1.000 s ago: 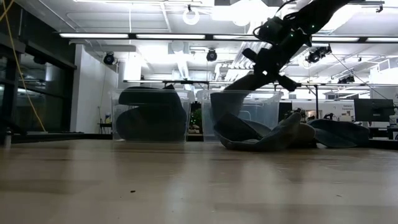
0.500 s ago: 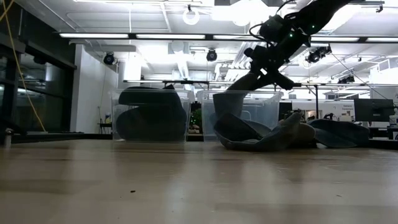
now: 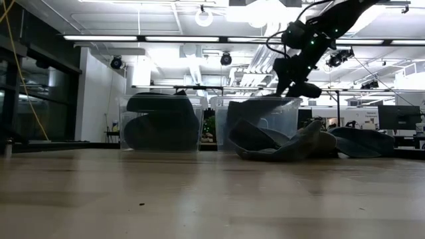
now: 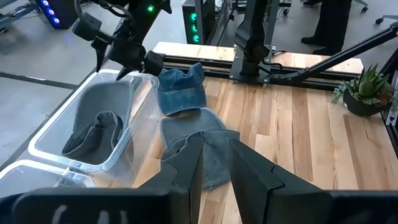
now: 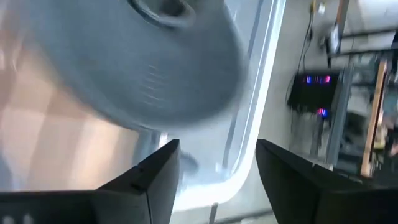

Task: Pick and place caps into container
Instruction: Put the left gray cap into the right transparent container, then put the gray cap into the right transparent container

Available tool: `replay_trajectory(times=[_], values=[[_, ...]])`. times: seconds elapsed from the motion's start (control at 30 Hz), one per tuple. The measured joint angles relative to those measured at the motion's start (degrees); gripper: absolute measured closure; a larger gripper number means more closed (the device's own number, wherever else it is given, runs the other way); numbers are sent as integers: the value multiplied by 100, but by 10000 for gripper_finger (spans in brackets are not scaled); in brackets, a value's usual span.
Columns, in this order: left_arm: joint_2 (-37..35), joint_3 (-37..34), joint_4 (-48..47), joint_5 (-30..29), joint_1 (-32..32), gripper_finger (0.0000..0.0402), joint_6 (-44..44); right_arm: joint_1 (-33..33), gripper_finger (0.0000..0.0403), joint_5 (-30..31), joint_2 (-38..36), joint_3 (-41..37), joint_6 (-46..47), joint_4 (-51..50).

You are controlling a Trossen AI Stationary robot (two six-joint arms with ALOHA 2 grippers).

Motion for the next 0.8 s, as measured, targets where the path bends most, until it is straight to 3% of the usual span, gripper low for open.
replay_trajectory(times=[0.23, 0.6, 0.8], values=[[0, 0, -36, -2, 0, 328, 0, -179, 195, 277, -318, -2, 497, -86], [0, 0, -140, -3, 0, 328, -105, -39, 195, 362, -1278, -2, 2863, -497], [0, 0, -142, -4, 0, 328, -125, 265, 195, -270, -1847, -2, 3863, -1343]])
